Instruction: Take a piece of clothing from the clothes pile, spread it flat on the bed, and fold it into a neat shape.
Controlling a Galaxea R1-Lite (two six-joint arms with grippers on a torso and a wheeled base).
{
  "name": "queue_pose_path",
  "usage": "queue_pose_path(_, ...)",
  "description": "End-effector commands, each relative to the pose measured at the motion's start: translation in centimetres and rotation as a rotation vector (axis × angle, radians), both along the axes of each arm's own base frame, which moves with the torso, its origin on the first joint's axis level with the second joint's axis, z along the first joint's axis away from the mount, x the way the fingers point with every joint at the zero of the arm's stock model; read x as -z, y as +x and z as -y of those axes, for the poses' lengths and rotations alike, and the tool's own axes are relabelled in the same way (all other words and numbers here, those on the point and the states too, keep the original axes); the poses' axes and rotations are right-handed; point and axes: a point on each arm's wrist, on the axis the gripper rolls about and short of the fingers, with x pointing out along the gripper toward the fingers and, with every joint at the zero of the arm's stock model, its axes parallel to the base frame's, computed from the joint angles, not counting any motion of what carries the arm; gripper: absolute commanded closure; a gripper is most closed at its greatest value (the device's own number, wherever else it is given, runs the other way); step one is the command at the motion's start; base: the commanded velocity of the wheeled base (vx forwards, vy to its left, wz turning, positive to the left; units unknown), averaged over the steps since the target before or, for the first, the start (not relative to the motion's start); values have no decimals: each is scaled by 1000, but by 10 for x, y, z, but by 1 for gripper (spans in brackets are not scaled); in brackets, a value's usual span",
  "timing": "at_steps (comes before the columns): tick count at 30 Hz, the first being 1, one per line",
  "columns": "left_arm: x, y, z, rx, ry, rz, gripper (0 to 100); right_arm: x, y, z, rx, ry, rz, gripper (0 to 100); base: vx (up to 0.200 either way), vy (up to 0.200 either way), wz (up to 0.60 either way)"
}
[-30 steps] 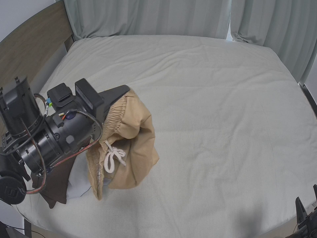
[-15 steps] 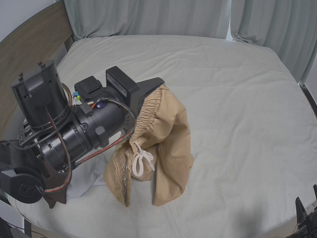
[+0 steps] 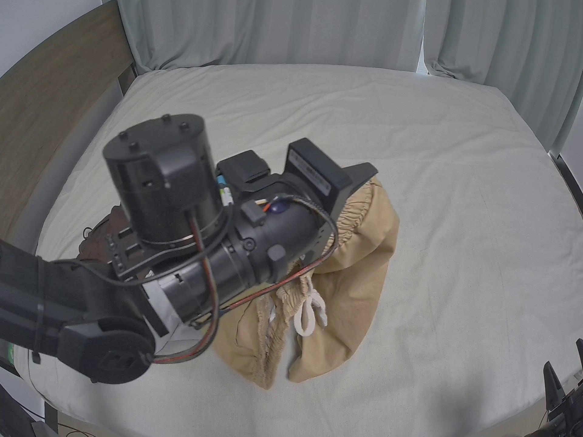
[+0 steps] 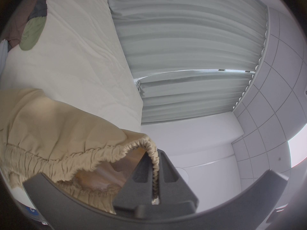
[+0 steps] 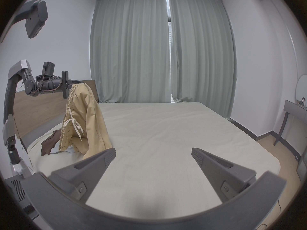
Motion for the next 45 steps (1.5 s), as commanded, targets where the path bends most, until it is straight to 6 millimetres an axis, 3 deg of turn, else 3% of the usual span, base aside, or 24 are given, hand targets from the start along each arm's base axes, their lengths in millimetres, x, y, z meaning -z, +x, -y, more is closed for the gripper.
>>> queue_pose_path(1, 11, 11, 24, 32, 14, -11, 100, 5, 0, 0, -1, 0, 0, 0, 0, 0, 0)
queue_pose_path(9, 26, 19, 57, 123, 26, -26, 100, 5, 0, 0, -1, 0, 0, 0, 0, 0, 0)
queue_pose_path(14, 19, 22, 69, 144, -23, -30, 100, 5, 0, 0, 1, 0, 0, 0, 0, 0, 0)
queue_pose_path(23, -15, 19, 88, 198, -101, -64, 100, 5, 0, 0, -1, 0, 0, 0, 0, 0, 0)
queue_pose_path(29, -58, 1, 98, 265, -180, -80, 100, 5, 0, 0, -1, 0, 0, 0, 0, 0, 0)
queue_pose_path(37, -102, -7, 92, 283, -290, -149, 100, 5, 0, 0, -1, 0, 0, 0, 0, 0, 0)
queue_pose_path(42, -94, 1, 82, 243, -256, -175, 100, 5, 0, 0, -1, 0, 0, 0, 0, 0, 0)
queue_pose_path(43, -77, 7, 76, 211, -206, -196, 100, 5, 0, 0, -1, 0, 0, 0, 0, 0, 0)
queue_pose_path(44, -77, 7, 76, 211, -206, -196, 100, 5, 0, 0, -1, 0, 0, 0, 0, 0, 0)
queue_pose_path(45, -52, 11, 68, 177, -110, -193, 100, 5, 0, 0, -1, 0, 0, 0, 0, 0, 0)
